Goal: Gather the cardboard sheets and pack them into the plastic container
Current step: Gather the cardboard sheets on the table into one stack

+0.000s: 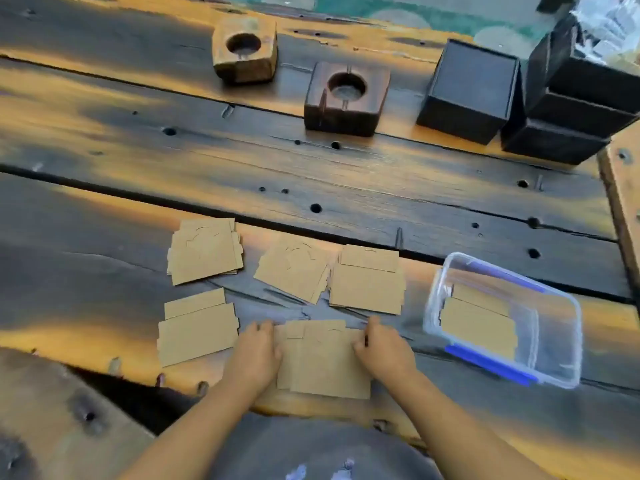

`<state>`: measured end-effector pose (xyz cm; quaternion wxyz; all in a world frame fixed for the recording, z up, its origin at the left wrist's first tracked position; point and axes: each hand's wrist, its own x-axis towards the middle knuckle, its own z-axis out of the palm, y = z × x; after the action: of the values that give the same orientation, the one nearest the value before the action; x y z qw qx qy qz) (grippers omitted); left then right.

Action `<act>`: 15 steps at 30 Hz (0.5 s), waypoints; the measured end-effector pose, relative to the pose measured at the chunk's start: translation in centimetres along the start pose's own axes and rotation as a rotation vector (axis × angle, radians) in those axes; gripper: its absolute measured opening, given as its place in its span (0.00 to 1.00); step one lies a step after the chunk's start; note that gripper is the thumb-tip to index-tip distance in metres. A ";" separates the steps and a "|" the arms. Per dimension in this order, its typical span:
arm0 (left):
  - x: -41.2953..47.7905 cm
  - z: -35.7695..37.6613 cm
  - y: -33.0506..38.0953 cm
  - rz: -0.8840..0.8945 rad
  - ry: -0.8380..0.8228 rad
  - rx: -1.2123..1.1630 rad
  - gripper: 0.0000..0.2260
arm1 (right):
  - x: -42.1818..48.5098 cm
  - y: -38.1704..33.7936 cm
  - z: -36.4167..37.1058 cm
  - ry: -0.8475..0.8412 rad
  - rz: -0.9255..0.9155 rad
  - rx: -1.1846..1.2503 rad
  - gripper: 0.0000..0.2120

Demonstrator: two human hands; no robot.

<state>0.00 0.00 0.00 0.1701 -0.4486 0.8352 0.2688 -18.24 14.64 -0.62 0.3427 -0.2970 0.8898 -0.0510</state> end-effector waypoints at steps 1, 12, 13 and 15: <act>-0.3 0.3 -0.7 -0.032 -0.022 -0.012 0.16 | -0.3 -0.2 0.4 -0.012 0.043 0.011 0.14; -0.7 1.9 -1.1 -0.196 -0.056 -0.341 0.21 | -2.5 0.8 3.4 0.014 0.261 0.120 0.21; -0.5 1.8 -0.8 -0.215 -0.088 -0.375 0.19 | -2.4 0.4 3.5 0.016 0.249 0.154 0.22; 0.0 1.6 0.1 -0.271 -0.167 -0.493 0.17 | -2.0 -0.8 3.7 0.006 0.201 0.189 0.22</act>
<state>-0.06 0.99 -1.23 0.1585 -0.5601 0.6603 0.4746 -14.30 15.57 -2.08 0.3697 -0.1725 0.9074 -0.1008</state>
